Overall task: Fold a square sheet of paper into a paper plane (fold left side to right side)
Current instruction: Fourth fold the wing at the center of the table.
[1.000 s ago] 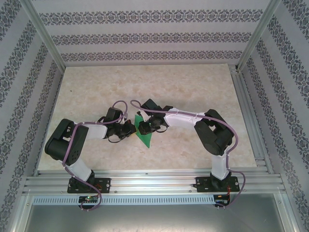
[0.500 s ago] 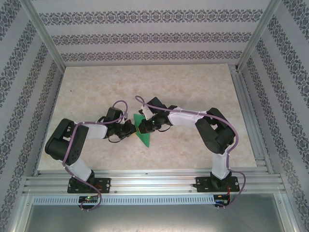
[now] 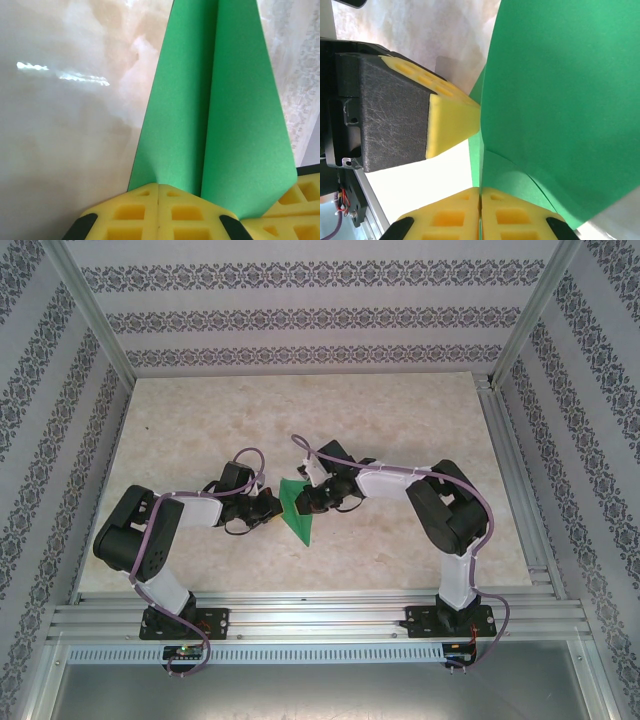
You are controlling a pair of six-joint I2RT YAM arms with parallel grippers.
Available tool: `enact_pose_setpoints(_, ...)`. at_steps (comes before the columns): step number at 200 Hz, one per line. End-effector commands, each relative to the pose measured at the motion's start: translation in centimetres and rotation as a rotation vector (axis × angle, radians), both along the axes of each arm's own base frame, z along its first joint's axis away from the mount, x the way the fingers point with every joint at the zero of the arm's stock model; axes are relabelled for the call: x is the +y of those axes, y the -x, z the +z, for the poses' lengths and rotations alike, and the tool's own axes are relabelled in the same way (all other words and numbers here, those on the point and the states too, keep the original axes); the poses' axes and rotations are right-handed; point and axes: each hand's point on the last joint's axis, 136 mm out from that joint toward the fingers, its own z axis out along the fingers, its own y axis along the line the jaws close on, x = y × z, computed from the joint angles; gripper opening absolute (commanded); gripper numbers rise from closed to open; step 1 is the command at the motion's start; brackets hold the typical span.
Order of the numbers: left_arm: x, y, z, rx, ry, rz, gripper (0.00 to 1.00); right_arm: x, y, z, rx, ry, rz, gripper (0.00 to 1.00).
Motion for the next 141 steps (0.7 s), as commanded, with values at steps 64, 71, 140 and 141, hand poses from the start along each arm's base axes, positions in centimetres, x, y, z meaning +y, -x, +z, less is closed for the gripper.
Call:
enact_pose_setpoints(64,1.9,1.8,-3.7,0.087,-0.147,0.010,0.00,-1.8,-1.0,-0.7,0.013,-0.040,-0.011,0.08)
enact_pose_setpoints(71,1.9,1.8,-3.7,0.087,-0.148,0.010,0.00,-2.0,-1.1,-0.8,0.015,-0.040,-0.014,0.08)
enact_pose_setpoints(140,2.0,1.9,-3.8,0.092,-0.154,0.007,0.00,-2.9,-1.1,-2.1,0.038,0.003,-0.023,0.08)
enact_pose_setpoints(141,2.0,1.9,-3.8,0.093,-0.154,0.008,0.00,-2.9,-1.1,-2.1,0.039,0.004,-0.024,0.08)
